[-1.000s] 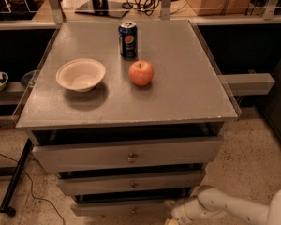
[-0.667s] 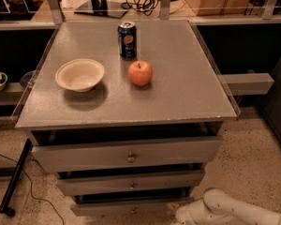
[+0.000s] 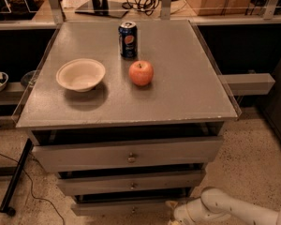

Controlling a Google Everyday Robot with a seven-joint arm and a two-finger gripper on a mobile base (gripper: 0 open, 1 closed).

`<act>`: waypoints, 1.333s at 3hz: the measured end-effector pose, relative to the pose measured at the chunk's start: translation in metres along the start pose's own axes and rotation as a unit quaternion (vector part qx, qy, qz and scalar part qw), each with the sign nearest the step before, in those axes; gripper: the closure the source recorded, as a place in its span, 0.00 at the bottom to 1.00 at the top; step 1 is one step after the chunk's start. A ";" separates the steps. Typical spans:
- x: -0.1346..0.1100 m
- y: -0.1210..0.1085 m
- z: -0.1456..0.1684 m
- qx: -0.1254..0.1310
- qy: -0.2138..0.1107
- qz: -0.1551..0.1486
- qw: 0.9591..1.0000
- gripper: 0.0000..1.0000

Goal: Open bottom drawer

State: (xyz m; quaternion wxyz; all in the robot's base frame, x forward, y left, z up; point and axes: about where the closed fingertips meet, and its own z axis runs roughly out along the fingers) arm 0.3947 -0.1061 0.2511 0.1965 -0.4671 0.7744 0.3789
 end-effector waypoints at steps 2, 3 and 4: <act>-0.043 -0.034 0.000 0.047 -0.024 -0.015 0.998 0.00; -0.043 -0.034 0.000 0.047 -0.024 -0.015 0.998 0.00; -0.034 -0.037 0.011 0.045 -0.020 -0.004 0.999 0.00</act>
Offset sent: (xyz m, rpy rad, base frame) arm 0.0582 0.0130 0.0094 -0.0108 -0.1019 -0.0760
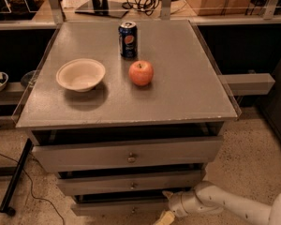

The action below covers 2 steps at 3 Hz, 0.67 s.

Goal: Open bottom drawer

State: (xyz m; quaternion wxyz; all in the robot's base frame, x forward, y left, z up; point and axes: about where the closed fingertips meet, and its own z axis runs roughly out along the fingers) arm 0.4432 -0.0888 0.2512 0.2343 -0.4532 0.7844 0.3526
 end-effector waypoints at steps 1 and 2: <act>0.009 -0.001 0.009 -0.004 0.005 0.010 1.000 0.00; 0.011 0.002 0.019 -0.012 0.006 0.011 1.000 0.00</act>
Offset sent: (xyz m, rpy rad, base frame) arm -0.0060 0.0149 -0.0257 0.0032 0.0420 0.0145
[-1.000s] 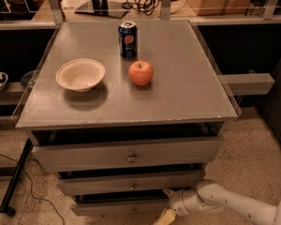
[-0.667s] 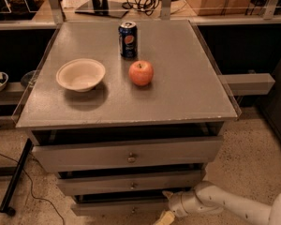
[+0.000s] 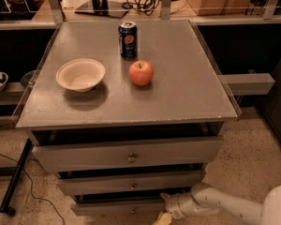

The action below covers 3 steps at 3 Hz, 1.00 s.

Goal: Open bottom drawer

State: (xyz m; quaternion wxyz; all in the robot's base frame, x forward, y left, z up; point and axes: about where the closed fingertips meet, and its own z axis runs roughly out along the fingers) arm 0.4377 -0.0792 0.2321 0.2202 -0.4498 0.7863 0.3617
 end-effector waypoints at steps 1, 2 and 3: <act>0.001 0.003 0.009 -0.009 0.003 -0.003 1.000 0.00; 0.012 0.016 0.005 -0.037 0.015 -0.011 0.999 0.00; 0.024 0.042 -0.024 -0.068 -0.002 0.001 0.998 0.00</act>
Offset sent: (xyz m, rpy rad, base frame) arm -0.0380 -0.0076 -0.0039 0.0092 0.0629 0.1401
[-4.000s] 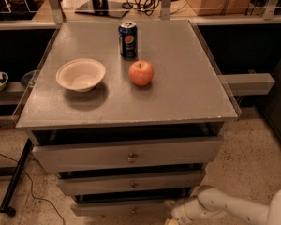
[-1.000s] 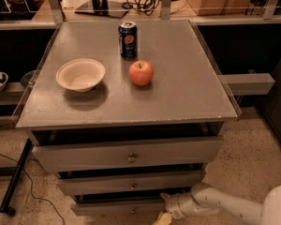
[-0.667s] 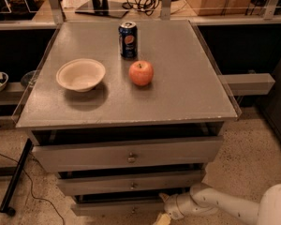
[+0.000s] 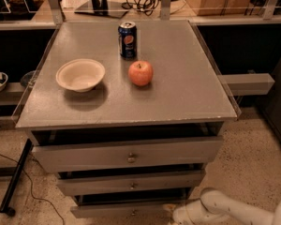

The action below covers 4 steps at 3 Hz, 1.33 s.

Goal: Open bottom drawer

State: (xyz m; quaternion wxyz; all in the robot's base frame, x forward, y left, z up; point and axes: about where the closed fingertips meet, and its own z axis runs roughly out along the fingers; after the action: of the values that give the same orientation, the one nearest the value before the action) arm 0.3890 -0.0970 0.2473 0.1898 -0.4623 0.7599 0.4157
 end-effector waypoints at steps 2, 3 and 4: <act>0.007 0.019 -0.013 -0.017 -0.012 0.005 1.000 0.00; 0.004 0.016 -0.010 -0.003 -0.001 -0.002 1.000 0.00; -0.008 0.003 -0.005 0.032 0.009 -0.012 0.999 0.00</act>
Offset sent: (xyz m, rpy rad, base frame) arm -0.0160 -0.0096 0.0102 0.0308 0.0179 0.0043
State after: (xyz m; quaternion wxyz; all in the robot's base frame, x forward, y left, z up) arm 0.3909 -0.0964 0.2569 0.2023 -0.4691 0.7686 0.3850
